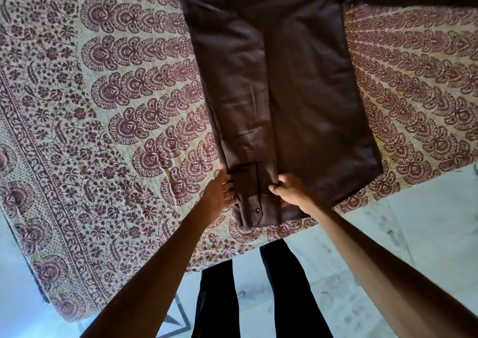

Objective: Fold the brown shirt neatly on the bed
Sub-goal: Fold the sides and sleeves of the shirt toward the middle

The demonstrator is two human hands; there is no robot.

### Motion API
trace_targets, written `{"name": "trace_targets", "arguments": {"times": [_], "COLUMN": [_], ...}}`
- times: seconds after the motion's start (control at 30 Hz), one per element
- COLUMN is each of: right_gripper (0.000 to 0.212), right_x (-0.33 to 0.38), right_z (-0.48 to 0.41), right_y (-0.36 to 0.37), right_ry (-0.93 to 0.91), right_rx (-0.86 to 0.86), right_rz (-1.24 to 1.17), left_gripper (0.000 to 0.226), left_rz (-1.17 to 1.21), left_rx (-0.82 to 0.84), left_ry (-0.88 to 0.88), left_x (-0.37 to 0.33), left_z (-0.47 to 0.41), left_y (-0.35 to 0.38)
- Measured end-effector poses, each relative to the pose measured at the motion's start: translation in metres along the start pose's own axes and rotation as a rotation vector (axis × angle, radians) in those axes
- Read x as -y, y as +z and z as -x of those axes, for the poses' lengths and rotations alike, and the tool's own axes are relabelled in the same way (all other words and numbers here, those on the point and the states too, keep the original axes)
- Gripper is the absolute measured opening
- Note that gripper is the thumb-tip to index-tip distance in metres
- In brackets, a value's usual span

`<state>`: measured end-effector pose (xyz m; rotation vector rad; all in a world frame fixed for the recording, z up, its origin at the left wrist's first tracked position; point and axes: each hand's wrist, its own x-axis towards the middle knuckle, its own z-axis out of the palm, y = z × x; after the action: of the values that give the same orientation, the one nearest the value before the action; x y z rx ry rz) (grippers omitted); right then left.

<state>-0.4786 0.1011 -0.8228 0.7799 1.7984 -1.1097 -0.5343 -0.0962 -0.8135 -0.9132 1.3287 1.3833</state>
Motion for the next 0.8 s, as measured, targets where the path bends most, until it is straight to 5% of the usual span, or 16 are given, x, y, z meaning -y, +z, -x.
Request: {"name": "trace_targets", "arguments": {"times": [0.07, 0.17, 0.33, 0.53, 0.8], "right_gripper": [0.020, 0.027, 0.042, 0.024, 0.042], "right_x": [-0.007, -0.007, 0.012, 0.082, 0.205], "right_z": [-0.002, 0.001, 0.002, -0.025, -0.112], "right_y": [0.008, 0.016, 0.010, -0.030, -0.101], "right_ry": [-0.029, -0.047, 0.038, -0.026, -0.118], "right_rx": [-0.107, -0.207, -0.253, -0.355, -0.556], "right_rz": [0.182, 0.245, 0.360, -0.008, -0.290], "left_gripper": [0.015, 0.018, 0.027, 0.015, 0.003], "left_rz": [-0.324, -0.665, -0.566, -0.194, -0.095], "left_rx": [0.000, -0.026, -0.071, -0.069, -0.026], "left_ry": [0.078, 0.127, 0.136, 0.247, 0.430], "left_x": [0.004, 0.018, 0.006, -0.087, -0.253], "left_z": [-0.003, -0.011, -0.015, -0.032, -0.088], "left_y": [-0.010, -0.017, -0.020, -0.014, -0.004]}}
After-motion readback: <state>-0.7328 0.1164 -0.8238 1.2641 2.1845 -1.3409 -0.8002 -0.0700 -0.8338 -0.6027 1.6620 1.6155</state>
